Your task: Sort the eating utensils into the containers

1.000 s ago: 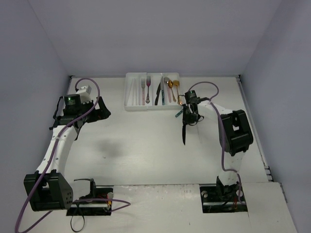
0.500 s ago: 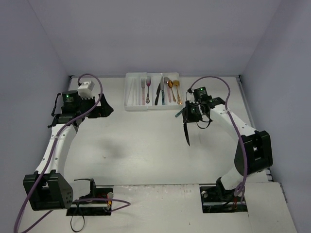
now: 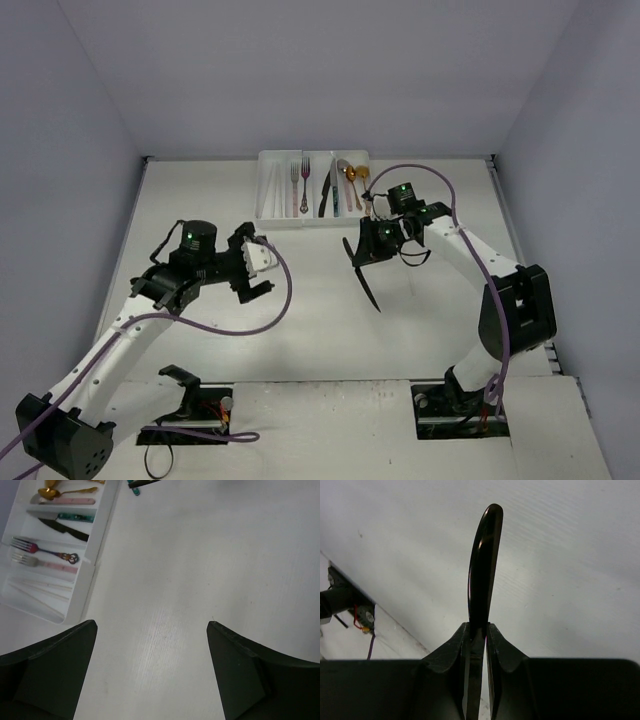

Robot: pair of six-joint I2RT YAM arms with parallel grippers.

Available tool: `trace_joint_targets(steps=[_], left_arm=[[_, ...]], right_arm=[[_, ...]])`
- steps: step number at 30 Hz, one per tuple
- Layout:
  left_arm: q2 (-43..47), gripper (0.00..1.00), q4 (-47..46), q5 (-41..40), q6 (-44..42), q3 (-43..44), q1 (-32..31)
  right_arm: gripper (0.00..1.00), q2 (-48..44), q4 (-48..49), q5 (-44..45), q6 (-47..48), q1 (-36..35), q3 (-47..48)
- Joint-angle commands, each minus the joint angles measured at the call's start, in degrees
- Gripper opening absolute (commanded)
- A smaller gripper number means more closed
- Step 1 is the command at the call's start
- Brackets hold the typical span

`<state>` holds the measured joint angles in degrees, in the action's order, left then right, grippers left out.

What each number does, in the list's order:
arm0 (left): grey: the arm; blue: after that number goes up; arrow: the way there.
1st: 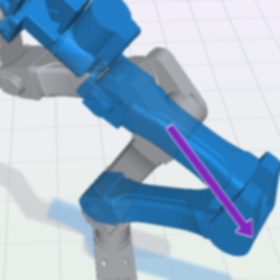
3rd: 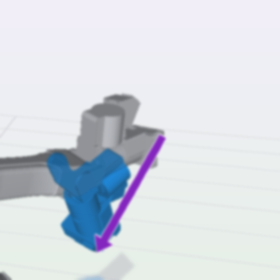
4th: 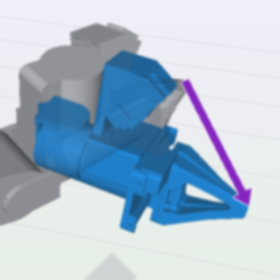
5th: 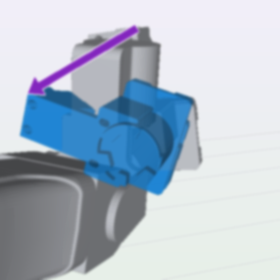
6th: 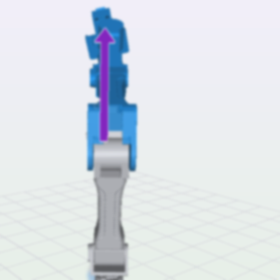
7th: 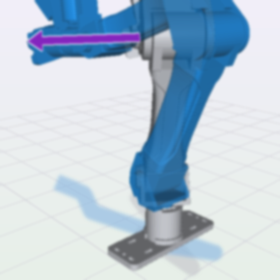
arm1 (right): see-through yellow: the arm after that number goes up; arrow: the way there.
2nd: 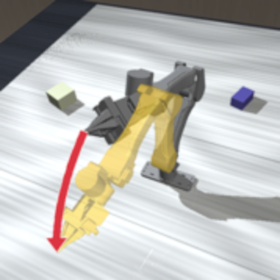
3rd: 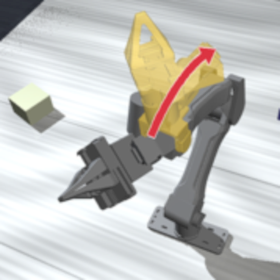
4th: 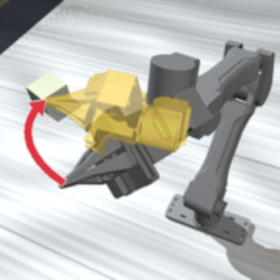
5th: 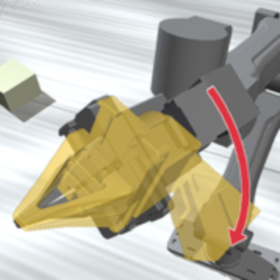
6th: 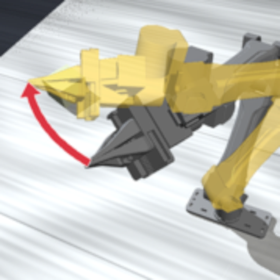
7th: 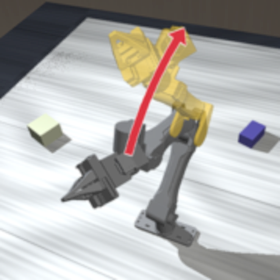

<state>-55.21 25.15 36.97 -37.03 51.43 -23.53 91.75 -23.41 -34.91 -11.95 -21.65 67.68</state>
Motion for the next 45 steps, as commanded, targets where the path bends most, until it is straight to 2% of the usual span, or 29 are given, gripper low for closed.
trace_joint_targets(steps=[1,4,6,11,13,17,20,27,36,40,45], left_arm=[[0.5,0.86,2.2,2.3,-28.4,-0.1,-3.2],[-0.1,0.84,2.1,3.6,-39.1,-0.8,-5.5],[-1.4,0.83,1.1,4.2,-41.5,-1.0,-6.6],[-5.1,0.78,-3.4,6.1,-40.3,-0.2,-8.6],[-5.9,0.75,-7.6,5.6,-39.3,-0.8,-9.8],[-8.2,0.73,-10.1,4.0,-37.7,-0.4,-13.0],[-10.1,0.71,-10.1,3.8,-36.7,0.8,-14.1],[-13.4,0.6,-10.2,3.9,-36.3,2.6,-15.3],[-15.5,0.57,-9.7,3.1,-37.8,3.2,-15.7],[-16.3,0.5,-8.2,2.9,-39.7,3.8,-15.9],[-16.9,0.33,-4.1,2.2,-41.8,5.0,-16.5]], right_arm=[[0.0,0.1,1.5,-9.0,0.6,-2.2,1.7],[0.0,0.2,1.5,-11.8,1.0,-3.7,1.6],[0.0,-0.3,1.5,-12.6,1.4,-4.8,1.4],[0.0,-1.9,1.5,-13.7,2.1,-7.4,1.0],[0.0,-2.1,1.5,-14.4,2.1,-8.1,1.0],[0.0,-2.3,1.4,-16.1,2.3,-9.3,1.1],[0.0,-2.6,1.4,-16.8,2.4,-10.2,1.1],[0.0,-2.9,1.4,-19.5,2.2,-11.5,1.6],[0.0,-2.9,1.3,-21.0,2.0,-13.2,2.0],[0.0,-2.5,1.3,-21.7,1.9,-13.6,2.5],[0.0,-2.4,1.3,-22.2,1.8,-13.8,2.7]])
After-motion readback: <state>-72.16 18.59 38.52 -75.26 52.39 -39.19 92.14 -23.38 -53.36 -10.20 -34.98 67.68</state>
